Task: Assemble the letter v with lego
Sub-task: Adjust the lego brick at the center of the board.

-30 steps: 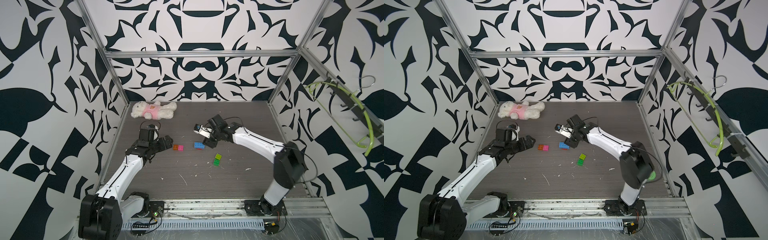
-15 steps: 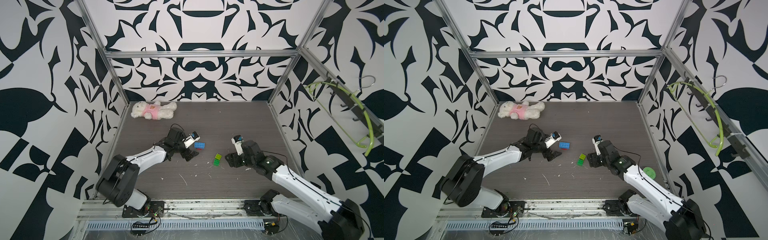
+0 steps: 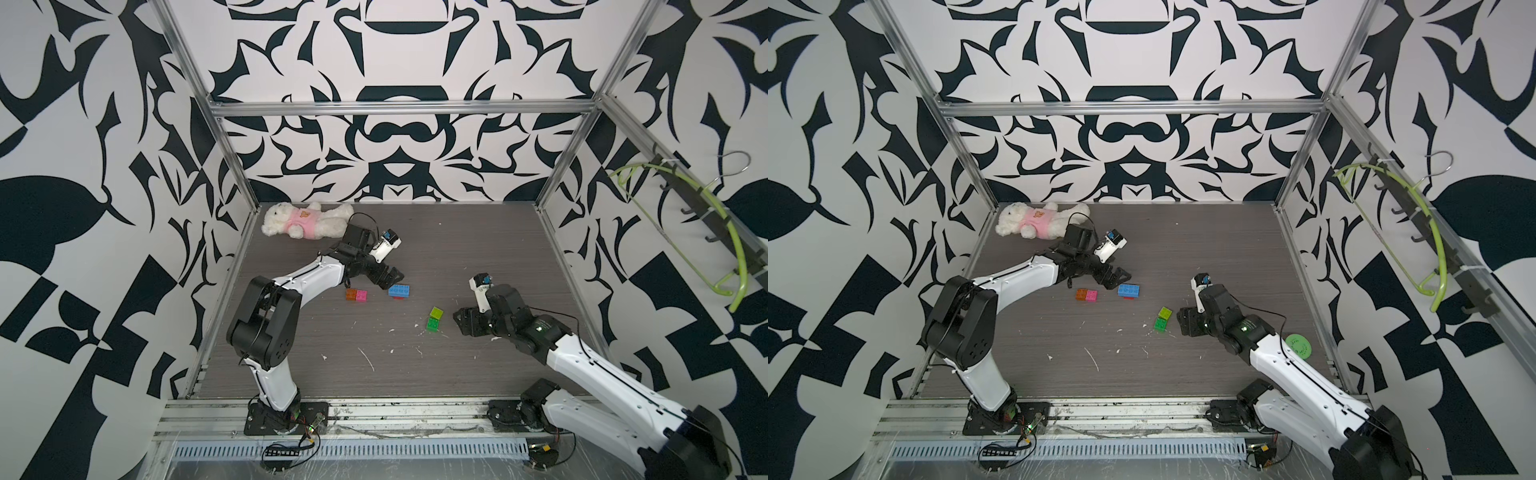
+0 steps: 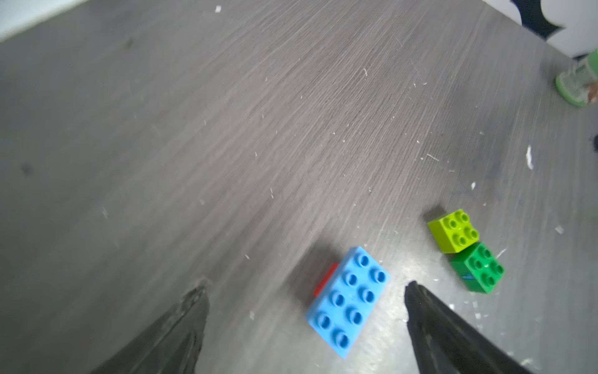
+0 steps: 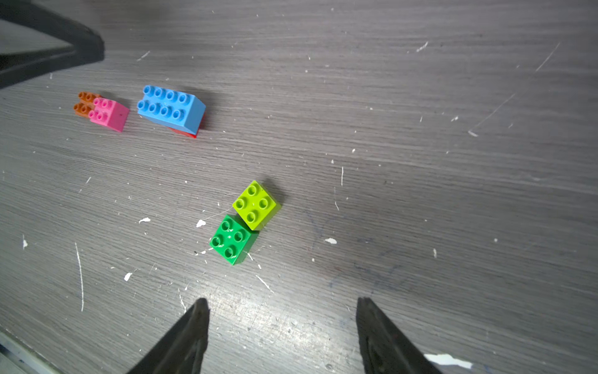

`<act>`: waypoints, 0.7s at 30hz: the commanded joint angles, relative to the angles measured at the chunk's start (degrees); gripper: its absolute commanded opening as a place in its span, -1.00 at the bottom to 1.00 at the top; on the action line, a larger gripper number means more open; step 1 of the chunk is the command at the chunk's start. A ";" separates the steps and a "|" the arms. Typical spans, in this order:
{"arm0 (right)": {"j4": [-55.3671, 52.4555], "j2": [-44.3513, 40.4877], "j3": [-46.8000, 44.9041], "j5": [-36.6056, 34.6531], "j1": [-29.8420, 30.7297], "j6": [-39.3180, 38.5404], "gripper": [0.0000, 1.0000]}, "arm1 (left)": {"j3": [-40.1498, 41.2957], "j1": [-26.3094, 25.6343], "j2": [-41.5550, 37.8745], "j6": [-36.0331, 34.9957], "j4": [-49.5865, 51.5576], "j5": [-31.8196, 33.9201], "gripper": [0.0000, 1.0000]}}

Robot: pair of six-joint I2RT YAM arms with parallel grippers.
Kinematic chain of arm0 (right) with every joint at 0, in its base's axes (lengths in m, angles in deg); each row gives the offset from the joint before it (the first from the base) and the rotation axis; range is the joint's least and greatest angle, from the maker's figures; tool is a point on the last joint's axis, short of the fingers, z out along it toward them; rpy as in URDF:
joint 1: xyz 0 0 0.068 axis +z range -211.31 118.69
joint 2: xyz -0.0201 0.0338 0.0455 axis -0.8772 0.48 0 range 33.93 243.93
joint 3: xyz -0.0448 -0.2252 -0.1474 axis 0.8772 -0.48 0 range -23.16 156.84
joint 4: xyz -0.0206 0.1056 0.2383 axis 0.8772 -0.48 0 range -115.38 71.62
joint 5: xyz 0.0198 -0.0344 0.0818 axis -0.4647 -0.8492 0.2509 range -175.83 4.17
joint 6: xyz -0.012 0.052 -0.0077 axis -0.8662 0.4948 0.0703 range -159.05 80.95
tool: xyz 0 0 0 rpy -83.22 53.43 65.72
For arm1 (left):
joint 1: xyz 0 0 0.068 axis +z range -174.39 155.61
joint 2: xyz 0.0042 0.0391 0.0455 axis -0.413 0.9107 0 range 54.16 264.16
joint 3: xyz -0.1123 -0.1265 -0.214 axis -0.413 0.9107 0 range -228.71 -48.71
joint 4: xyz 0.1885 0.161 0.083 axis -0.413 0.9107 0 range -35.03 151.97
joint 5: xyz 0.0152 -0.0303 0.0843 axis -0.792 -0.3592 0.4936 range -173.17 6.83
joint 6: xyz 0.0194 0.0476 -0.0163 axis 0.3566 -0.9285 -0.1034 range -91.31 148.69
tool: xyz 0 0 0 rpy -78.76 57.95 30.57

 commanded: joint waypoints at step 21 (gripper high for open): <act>7.58 -2.84 -6.01 0.64 -0.09 6.92 0.33 | 31.29 -0.29 9.02 81.83 -69.22 -4.25 0.33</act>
